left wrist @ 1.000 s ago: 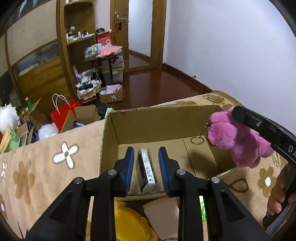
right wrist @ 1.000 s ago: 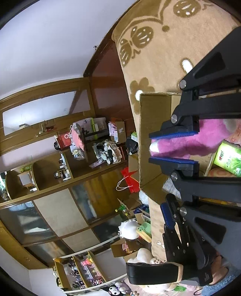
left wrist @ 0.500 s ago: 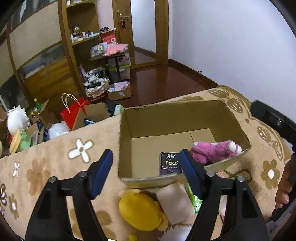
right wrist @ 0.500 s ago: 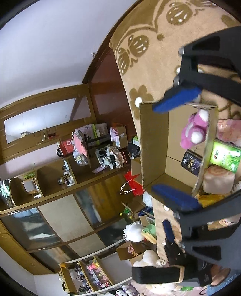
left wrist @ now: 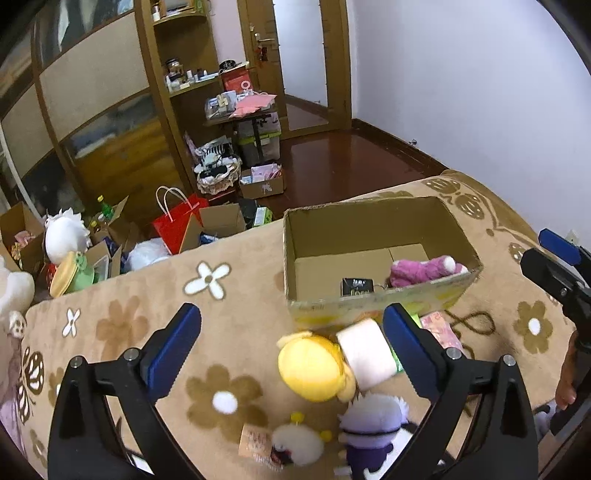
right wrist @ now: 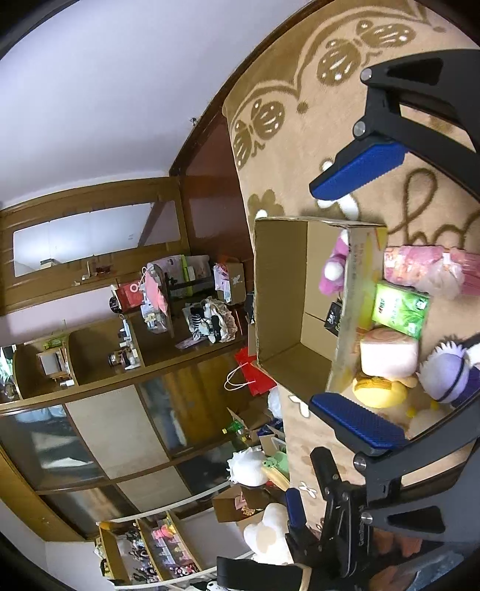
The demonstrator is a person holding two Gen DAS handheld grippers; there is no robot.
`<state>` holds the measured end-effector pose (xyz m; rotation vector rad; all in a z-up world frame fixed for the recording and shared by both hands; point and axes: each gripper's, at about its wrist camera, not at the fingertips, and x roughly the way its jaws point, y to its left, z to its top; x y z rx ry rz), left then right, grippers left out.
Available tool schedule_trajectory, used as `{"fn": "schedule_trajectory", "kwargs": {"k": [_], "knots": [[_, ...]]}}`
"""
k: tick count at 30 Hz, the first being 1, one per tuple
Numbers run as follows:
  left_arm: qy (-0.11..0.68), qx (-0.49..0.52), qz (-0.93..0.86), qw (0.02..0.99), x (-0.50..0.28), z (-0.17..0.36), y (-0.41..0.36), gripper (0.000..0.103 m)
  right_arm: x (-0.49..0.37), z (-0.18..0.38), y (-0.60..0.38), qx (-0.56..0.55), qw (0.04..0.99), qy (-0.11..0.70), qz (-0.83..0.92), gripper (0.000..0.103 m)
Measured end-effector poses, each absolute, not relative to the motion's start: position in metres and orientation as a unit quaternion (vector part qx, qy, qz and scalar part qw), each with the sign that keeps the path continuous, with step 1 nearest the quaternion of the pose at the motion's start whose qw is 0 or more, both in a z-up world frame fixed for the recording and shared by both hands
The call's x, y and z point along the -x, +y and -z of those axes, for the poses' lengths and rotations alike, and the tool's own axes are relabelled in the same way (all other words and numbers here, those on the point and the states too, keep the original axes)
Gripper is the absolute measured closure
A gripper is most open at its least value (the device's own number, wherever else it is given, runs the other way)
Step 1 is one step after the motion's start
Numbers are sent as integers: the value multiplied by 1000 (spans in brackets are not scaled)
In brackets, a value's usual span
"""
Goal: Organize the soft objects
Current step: 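Open both tools and withdraw them from the box, then move right tool to the white-haired doll while left tool approaches the white chick plush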
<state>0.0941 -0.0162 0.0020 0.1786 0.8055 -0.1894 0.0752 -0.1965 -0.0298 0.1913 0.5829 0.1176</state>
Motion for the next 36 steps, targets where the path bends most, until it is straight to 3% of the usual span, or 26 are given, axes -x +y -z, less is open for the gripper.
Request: {"fn": "schedule_trajectory", "kwargs": {"k": [15,36], "knots": [[429,-75,79,897,-52,10,5,4,-36,36,-184,-105,941,315,-60,0],[512,-28,69,856,-63,66,23,4,-42,89,-132,-77,906,405,-98,0]]}}
